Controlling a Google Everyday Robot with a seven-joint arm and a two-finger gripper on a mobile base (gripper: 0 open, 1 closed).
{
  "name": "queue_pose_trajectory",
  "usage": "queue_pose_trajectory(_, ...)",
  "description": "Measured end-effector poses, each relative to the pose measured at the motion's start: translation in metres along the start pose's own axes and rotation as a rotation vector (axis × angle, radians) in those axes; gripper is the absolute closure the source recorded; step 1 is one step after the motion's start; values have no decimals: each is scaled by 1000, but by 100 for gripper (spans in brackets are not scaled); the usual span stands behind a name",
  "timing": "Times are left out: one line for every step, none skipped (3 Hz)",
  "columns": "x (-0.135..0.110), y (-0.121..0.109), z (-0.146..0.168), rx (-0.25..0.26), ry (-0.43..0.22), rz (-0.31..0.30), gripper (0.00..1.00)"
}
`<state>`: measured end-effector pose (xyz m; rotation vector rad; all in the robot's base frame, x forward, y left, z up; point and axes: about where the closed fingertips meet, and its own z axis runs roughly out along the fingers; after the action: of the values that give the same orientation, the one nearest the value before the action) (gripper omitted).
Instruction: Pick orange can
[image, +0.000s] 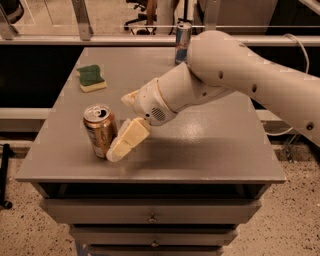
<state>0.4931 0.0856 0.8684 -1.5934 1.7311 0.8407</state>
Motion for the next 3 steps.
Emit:
queue_pose_trajectory(-10,10,10,-34,-82,32,0)
queue_pose_trajectory(-16,19,20,-59,-162,63,14)
queue_pose_trajectory(-21,22,26,-69,-228,92,36)
